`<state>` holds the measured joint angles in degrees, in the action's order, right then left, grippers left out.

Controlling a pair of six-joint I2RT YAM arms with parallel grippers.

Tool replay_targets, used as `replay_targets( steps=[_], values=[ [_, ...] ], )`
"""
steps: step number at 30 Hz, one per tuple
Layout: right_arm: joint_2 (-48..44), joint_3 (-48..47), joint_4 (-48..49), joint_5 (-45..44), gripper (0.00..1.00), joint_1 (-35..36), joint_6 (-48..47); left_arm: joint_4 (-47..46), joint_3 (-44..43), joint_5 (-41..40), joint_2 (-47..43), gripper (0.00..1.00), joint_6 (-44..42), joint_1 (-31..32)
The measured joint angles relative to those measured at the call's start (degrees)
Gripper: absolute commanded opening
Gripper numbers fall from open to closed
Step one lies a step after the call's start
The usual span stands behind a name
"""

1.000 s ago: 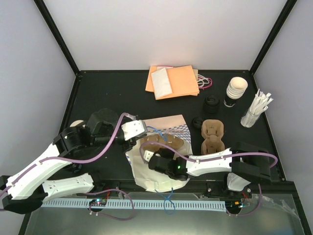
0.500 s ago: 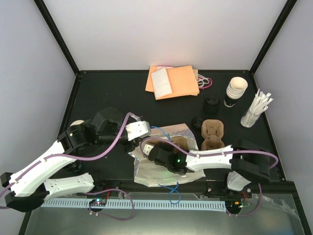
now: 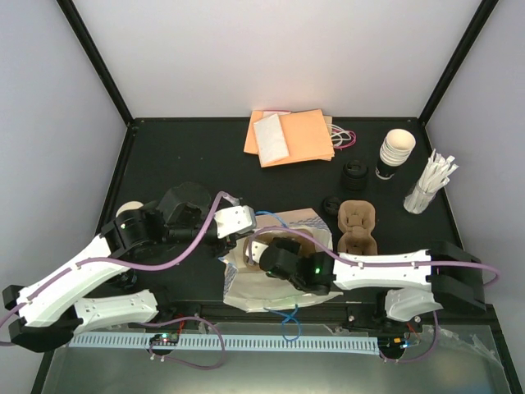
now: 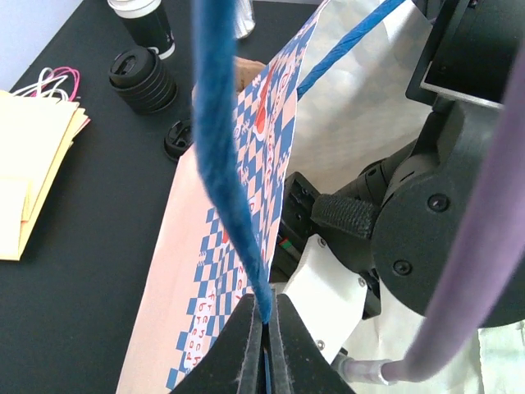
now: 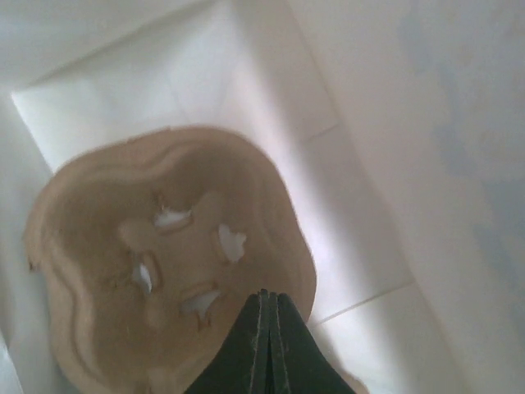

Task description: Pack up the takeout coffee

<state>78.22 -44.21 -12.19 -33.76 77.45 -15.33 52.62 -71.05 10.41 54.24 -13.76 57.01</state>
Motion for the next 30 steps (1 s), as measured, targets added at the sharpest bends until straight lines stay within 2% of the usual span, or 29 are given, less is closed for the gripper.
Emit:
replay_targets(
  steps=[9,20,25,30],
  values=[
    [5.1,0.0,-5.8,-2.1,0.01,-0.8,4.8,0.0,0.1,0.0,0.6,0.02,0.0,1.0],
    [13.3,-2.9,-4.2,-1.9,0.01,-3.6,4.6,-0.1,0.6,-0.6,0.3,0.01,0.0,1.3],
    [11.0,-2.5,-3.6,-0.8,0.01,-3.6,2.8,-0.8,0.7,-0.5,0.1,0.02,0.0,1.9],
    [2.5,0.7,-1.6,-0.4,0.01,-2.8,0.8,-1.0,0.8,-0.1,0.1,0.02,0.0,2.2]
  ],
)
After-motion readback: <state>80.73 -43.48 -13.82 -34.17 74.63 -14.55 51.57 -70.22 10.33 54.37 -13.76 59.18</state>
